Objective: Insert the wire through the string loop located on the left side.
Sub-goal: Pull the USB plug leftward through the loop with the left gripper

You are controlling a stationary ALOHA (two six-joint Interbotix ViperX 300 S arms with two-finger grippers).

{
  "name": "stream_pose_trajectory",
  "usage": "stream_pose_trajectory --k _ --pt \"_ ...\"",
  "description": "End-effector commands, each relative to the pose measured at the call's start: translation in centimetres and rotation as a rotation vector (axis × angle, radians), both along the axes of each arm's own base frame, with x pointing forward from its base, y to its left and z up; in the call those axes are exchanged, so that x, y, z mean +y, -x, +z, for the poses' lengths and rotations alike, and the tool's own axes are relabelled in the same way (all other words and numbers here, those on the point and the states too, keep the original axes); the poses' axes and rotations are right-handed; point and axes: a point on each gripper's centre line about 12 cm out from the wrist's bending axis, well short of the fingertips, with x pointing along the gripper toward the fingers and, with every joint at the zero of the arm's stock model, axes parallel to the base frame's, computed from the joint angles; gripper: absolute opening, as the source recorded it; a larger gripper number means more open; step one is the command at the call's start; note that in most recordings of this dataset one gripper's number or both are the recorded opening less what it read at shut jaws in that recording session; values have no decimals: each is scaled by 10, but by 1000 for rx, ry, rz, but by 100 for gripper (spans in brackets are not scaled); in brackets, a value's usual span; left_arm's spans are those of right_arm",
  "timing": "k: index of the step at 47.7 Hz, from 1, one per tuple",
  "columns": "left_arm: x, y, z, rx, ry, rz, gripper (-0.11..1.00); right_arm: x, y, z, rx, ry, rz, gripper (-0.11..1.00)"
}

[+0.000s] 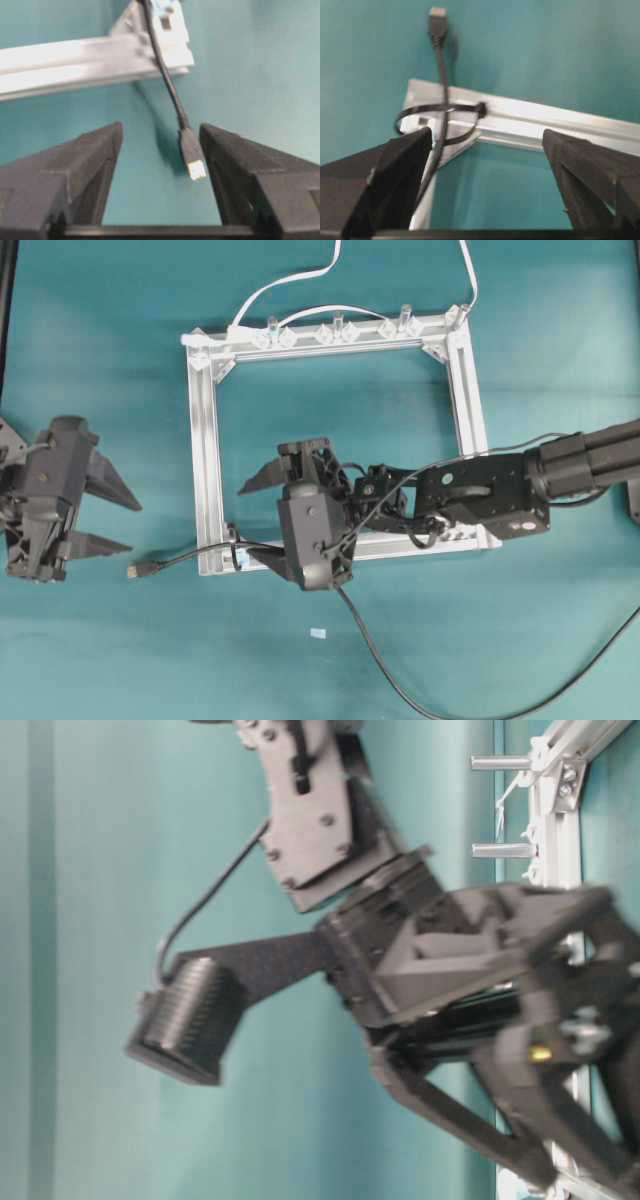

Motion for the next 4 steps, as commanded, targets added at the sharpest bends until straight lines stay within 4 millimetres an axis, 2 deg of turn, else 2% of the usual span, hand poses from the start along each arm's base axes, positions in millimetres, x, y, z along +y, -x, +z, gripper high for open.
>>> stream_pose_trajectory --k 1,4 --pt "5 0 7 -35 -2 17 65 -7 3 26 -67 -4 -18 93" --pt "9 4 8 -52 -1 30 65 -12 6 26 -76 0 -35 93"
